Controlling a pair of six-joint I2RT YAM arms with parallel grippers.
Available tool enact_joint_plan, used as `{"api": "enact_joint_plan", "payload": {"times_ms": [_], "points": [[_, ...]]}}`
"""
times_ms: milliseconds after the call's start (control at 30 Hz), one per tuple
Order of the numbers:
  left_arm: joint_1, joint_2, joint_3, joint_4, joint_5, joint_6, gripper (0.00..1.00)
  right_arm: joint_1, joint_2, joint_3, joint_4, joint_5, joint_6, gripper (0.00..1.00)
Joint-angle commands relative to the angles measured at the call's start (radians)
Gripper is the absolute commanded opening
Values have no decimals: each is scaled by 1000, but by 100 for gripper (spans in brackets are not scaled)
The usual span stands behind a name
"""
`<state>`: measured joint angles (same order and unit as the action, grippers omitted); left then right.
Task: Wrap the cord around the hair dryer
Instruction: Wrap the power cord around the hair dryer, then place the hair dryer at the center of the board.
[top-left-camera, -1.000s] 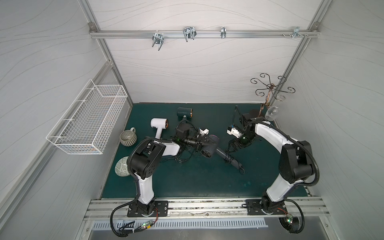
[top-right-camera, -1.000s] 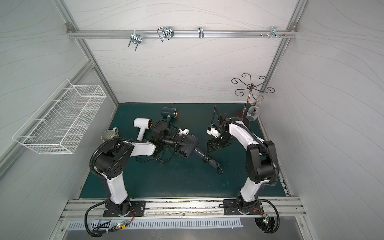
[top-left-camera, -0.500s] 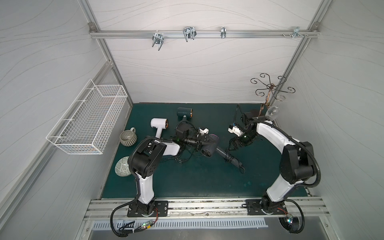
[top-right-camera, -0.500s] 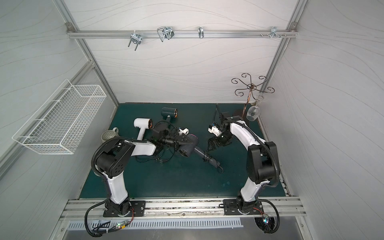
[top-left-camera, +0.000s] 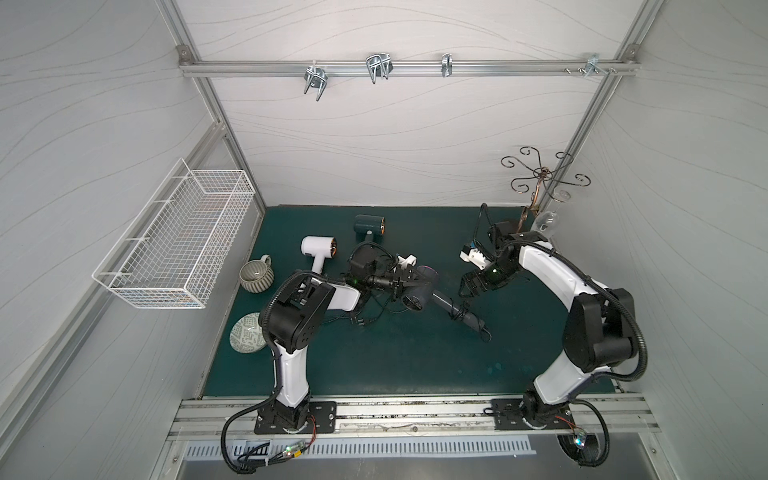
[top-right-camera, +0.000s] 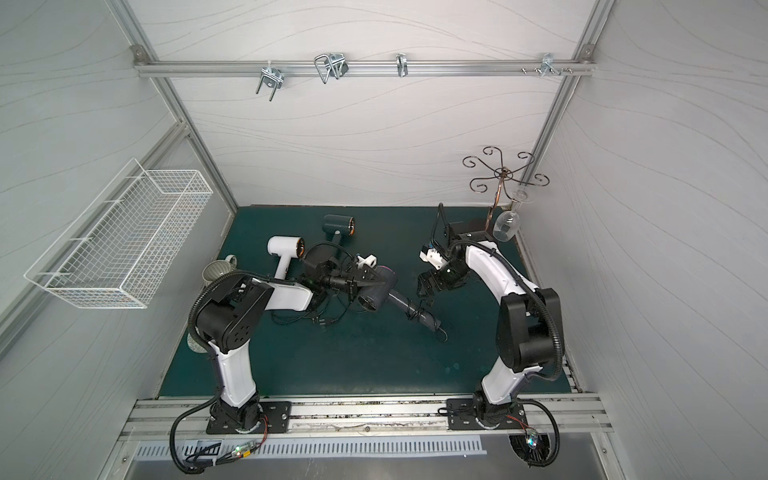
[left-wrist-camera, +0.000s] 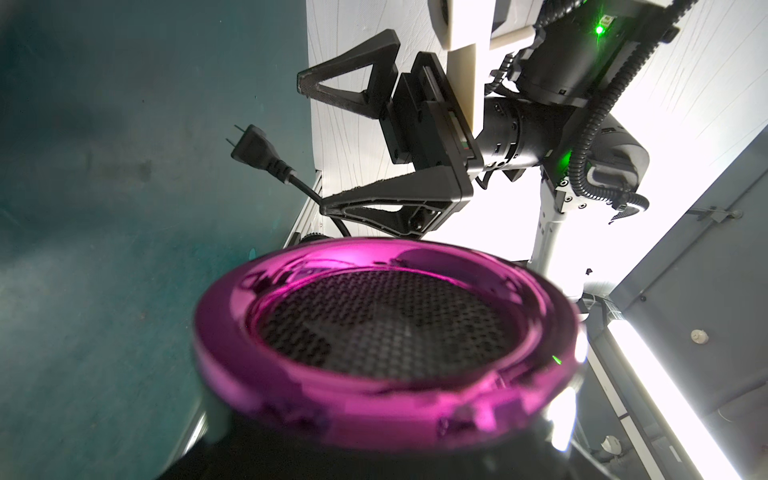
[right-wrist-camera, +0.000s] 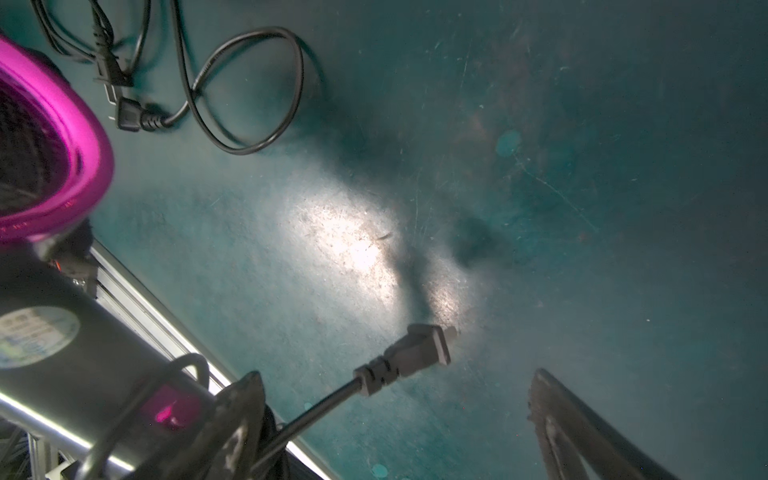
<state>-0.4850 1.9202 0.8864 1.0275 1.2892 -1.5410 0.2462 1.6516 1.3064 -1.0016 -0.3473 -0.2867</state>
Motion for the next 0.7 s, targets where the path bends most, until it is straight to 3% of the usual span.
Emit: {"api": "enact_joint_plan", "payload": {"times_ms": [0, 400, 667], "points": [[9, 5, 14, 146, 10, -53, 0, -21, -51, 6, 9, -31, 16, 99], [15, 2, 26, 167, 2, -85, 0, -30, -140, 14, 37, -172, 36, 99], [20, -12, 32, 114, 2, -56, 0, 20, -220, -71, 38, -240, -26, 99]]}}
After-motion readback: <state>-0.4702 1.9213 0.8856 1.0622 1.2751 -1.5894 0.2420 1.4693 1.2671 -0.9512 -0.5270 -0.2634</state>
